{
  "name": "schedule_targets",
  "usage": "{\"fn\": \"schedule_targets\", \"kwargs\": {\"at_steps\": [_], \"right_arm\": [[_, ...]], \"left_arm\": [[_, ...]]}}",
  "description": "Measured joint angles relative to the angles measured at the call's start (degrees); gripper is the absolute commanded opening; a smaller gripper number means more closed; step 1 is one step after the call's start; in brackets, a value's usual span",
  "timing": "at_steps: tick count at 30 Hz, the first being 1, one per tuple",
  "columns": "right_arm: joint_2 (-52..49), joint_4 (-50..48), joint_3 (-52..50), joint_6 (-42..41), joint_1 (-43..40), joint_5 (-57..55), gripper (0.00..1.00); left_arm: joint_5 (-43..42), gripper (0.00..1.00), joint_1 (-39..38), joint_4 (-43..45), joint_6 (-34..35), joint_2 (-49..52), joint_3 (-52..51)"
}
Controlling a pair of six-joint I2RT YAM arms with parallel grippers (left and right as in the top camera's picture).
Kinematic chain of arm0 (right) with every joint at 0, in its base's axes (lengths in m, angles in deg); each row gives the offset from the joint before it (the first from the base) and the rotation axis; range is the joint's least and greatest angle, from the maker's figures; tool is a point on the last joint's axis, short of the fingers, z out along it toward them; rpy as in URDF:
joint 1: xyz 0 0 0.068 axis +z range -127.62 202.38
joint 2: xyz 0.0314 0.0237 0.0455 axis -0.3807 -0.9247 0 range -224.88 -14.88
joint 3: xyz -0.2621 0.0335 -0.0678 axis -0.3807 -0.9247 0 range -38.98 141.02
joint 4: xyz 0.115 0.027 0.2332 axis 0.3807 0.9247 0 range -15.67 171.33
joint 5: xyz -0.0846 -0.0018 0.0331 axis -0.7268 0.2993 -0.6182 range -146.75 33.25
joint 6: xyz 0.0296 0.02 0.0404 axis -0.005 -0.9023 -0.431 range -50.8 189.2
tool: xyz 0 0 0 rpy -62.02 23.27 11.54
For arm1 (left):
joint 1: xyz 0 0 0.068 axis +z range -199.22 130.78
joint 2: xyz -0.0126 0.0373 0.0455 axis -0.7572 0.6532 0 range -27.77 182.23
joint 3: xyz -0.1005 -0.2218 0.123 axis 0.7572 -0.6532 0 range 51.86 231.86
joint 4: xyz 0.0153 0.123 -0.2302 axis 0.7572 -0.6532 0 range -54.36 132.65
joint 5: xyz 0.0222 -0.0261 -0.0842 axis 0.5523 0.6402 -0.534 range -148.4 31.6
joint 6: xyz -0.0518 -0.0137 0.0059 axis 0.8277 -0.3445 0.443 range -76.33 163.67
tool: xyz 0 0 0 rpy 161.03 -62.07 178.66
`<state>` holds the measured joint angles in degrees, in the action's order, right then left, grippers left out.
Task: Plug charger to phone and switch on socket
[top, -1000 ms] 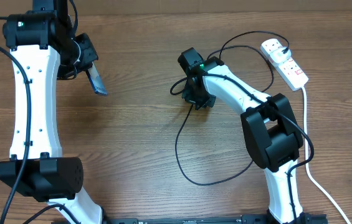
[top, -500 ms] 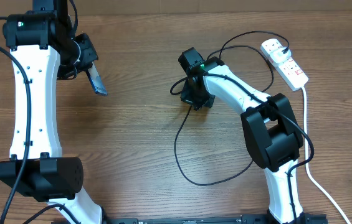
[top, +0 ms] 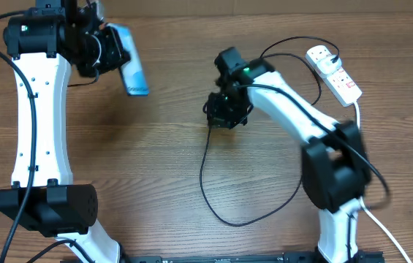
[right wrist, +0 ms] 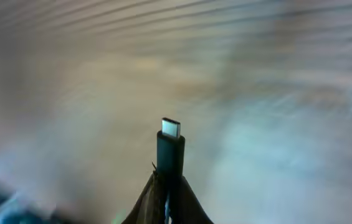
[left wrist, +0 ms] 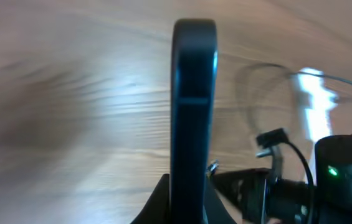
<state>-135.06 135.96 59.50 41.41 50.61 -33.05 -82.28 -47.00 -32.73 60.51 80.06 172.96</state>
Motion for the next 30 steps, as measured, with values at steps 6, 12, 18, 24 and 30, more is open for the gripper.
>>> {"fn": "schedule_targets", "kwargs": {"at_steps": [6,12,18,24,30], "right_arm": [[17.00,1.99,1.05,6.99,2.45,5.81,0.04],[28.24,1.66,1.92,9.09,7.74,7.61,0.04],[28.61,1.70,1.92,9.27,9.81,7.37,0.04],[28.61,-0.50,1.92,7.04,9.79,6.40,0.04],[28.61,-3.37,1.92,4.04,9.79,6.12,0.04]], "left_arm": [[-13.97,0.04,0.00,1.70,-2.97,0.00,0.00],[-28.52,0.04,0.00,1.73,-6.97,0.00,0.00],[-38.60,0.04,-0.37,1.75,-8.74,0.00,0.00],[-45.16,0.04,-0.37,1.95,-10.01,0.00,0.00],[-47.08,0.04,-0.37,1.90,-10.03,0.00,0.00]]}}
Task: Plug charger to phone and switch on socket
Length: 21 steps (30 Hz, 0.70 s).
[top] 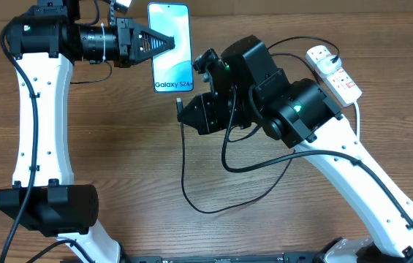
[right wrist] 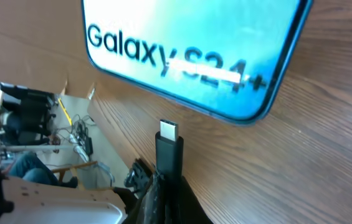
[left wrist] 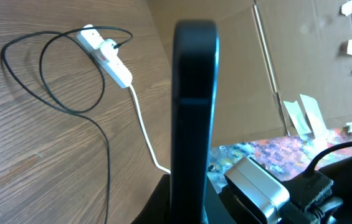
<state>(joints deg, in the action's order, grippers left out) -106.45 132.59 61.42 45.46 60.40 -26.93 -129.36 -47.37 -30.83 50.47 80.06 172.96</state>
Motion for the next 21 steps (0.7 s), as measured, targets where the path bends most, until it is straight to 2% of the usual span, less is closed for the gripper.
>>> {"fn": "schedule_targets", "kwargs": {"at_steps": [21], "right_arm": [[0.00,-2.05,0.00,-3.26,0.00,-0.70,0.04]], "left_arm": [[-0.70,0.04,0.00,-0.22,0.04,0.00,0.00]]}}
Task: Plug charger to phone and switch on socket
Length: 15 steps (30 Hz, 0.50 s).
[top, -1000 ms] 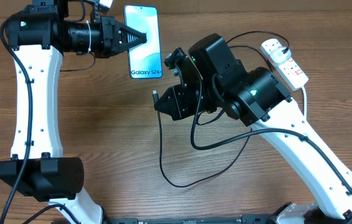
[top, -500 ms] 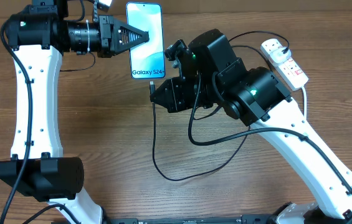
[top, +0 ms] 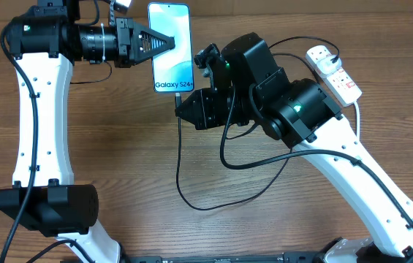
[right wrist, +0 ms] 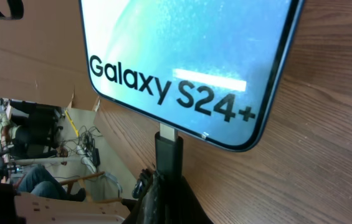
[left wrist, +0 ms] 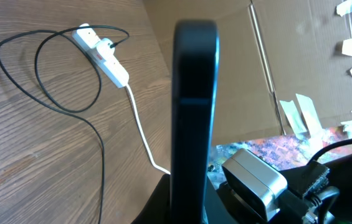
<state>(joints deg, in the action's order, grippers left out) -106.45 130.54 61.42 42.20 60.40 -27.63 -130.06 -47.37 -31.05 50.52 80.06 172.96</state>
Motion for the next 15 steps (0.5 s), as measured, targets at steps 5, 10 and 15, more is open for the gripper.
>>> {"fn": "schedule_targets", "kwargs": {"at_steps": [5,10,15], "right_arm": [[0.00,0.02,0.00,-0.07,0.00,0.02,0.04],[0.00,0.00,0.00,-0.26,0.00,0.02,0.04],[0.00,-0.04,0.00,-0.48,0.00,0.04,0.04]], "left_arm": [[-0.81,0.04,0.00,0.00,0.00,0.00,0.00],[-0.81,0.04,0.00,0.00,0.00,0.00,0.00],[-0.81,0.04,0.00,0.00,0.00,0.00,0.00]]}}
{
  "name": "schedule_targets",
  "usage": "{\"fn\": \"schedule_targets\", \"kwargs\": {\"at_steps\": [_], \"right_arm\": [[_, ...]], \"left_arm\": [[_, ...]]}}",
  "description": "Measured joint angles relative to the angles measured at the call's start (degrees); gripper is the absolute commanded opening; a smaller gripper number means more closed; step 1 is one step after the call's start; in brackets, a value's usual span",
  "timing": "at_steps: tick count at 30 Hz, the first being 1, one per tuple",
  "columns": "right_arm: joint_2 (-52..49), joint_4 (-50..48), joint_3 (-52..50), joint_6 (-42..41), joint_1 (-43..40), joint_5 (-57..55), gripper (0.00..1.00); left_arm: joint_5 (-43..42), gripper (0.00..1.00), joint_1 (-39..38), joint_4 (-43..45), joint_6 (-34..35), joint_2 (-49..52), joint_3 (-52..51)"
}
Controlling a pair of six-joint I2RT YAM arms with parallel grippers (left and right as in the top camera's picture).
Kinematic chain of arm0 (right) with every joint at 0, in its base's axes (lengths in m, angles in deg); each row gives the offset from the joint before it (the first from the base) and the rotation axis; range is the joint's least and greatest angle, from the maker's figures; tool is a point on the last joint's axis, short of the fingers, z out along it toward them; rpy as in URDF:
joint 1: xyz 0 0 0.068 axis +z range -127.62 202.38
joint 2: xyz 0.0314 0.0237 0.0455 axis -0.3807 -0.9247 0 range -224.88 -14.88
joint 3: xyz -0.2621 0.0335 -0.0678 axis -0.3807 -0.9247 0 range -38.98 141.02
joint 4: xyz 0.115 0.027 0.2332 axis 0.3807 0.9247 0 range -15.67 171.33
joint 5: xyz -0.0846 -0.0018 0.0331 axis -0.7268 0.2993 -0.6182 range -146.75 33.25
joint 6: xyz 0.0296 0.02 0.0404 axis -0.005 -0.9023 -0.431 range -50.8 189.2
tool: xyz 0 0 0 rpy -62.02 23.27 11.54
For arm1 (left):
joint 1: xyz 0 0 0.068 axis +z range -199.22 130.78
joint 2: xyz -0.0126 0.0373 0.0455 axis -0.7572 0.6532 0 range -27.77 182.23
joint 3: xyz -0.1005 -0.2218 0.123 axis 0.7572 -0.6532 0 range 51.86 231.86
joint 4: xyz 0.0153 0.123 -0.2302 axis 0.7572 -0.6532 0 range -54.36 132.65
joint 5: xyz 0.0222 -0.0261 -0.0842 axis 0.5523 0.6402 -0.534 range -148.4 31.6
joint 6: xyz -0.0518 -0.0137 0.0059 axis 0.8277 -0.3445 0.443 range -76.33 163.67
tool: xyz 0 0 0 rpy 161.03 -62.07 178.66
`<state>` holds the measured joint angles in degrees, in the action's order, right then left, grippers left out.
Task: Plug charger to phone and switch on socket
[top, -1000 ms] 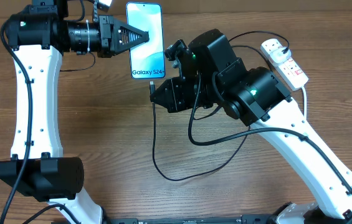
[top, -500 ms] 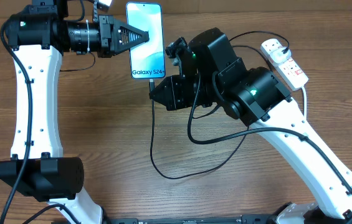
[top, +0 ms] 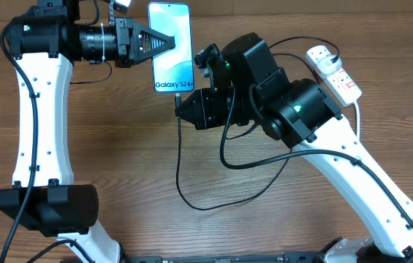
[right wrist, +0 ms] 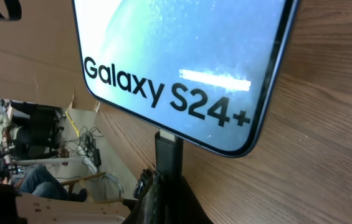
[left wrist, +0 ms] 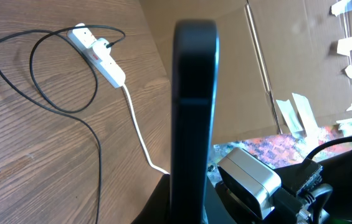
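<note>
The phone [top: 171,47], lit with "Galaxy S24+" on its screen [right wrist: 182,68], is held above the table by my left gripper [top: 148,45], shut on its side; in the left wrist view it is a dark upright edge [left wrist: 194,106]. My right gripper [top: 191,109] is shut on the black charger plug [right wrist: 168,155], whose tip is hidden under the phone's bottom edge. Its black cable [top: 180,164] loops over the table to the white socket strip [top: 332,71] at the far right.
The wooden table [top: 118,168] carries the cable loops. Cardboard walls [left wrist: 300,68] stand behind the table. My right arm's bulk [top: 294,109] sits between the phone and the socket strip.
The plug's metal tip, then just visible at the phone's bottom edge, is now hidden under that edge. The phone has shifted slightly in the right wrist view.
My left gripper held the phone tilted at the far left while my right held the plug over the table's middle. Then the phone faced up, with the plug a short way below it. The plug then touched its bottom edge, and now its tip is hidden there.
</note>
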<state>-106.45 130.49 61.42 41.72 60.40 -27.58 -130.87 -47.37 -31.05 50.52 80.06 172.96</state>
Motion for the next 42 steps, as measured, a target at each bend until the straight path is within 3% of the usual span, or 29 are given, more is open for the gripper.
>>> {"fn": "schedule_targets", "kwargs": {"at_steps": [42], "right_arm": [[0.00,-0.55,0.00,-0.81,0.33,-1.53,0.04]], "left_arm": [[3.45,0.04,-1.11,-0.39,0.02,0.00,0.00]]}}
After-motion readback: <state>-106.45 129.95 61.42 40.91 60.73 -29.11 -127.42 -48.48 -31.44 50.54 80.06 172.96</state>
